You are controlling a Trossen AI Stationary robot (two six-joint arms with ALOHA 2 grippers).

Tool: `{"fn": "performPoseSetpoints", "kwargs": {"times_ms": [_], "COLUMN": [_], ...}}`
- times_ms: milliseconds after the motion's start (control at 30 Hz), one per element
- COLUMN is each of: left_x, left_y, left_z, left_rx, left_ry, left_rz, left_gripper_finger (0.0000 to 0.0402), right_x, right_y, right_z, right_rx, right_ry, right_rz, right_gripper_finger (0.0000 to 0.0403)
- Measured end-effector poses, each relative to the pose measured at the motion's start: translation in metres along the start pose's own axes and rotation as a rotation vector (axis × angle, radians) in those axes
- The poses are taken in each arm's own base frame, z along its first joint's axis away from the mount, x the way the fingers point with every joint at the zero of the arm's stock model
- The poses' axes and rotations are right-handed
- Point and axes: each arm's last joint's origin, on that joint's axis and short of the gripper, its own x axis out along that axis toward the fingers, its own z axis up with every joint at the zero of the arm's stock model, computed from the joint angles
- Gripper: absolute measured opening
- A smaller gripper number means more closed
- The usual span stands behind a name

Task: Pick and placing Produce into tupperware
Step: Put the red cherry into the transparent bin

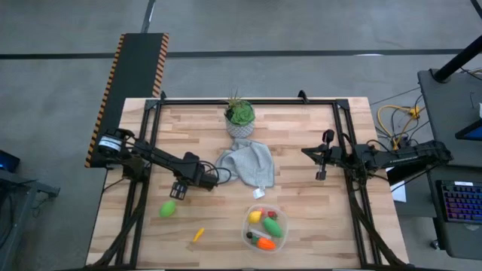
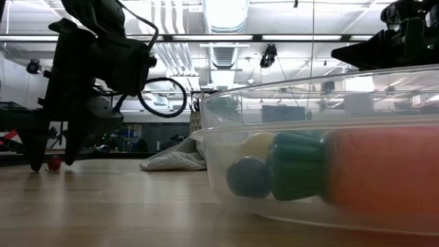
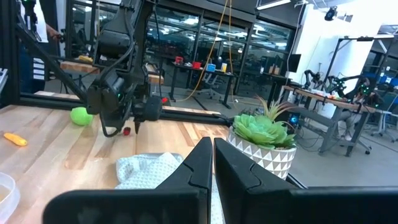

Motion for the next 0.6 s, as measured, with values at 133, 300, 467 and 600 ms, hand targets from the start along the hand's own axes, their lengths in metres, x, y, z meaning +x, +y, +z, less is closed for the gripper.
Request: {"fn": "performPoseSetpoints", "kwargs": {"times_ms": [133, 300, 467, 600], "left_x": [0.0006, 0.0008, 0.0012, 0.0010], "left_y": [-0.0001, 0.0002, 0.0001, -0.0002], "left_z": [0.0011, 0.0012, 0.0016, 0.0020], "left_rx": [0.045, 0.044, 0.045, 0.044], "left_ry": [-0.018, -0.021, -0.025, -0.030], "left_rz": [0.006, 0.006, 0.006, -0.002], "left_gripper_finger": [0.0218, 0.0218, 0.0209, 0.0170], "right_x": [0.0000, 0.0000, 0.0000, 0.0000], "right_y": [0.0000, 0.0000, 0.0000, 0.0000], "right_z": [0.0000, 0.0000, 0.0000, 0.0000], "right_rx": [0.004, 0.004, 0.004, 0.004], "right_ry": [0.000, 0.000, 0.000, 0.000], "right_rz": [0.000, 0.000, 0.000, 0.000], "right_gripper_finger": [0.0009, 0.0009, 0.0009, 0.0009]}}
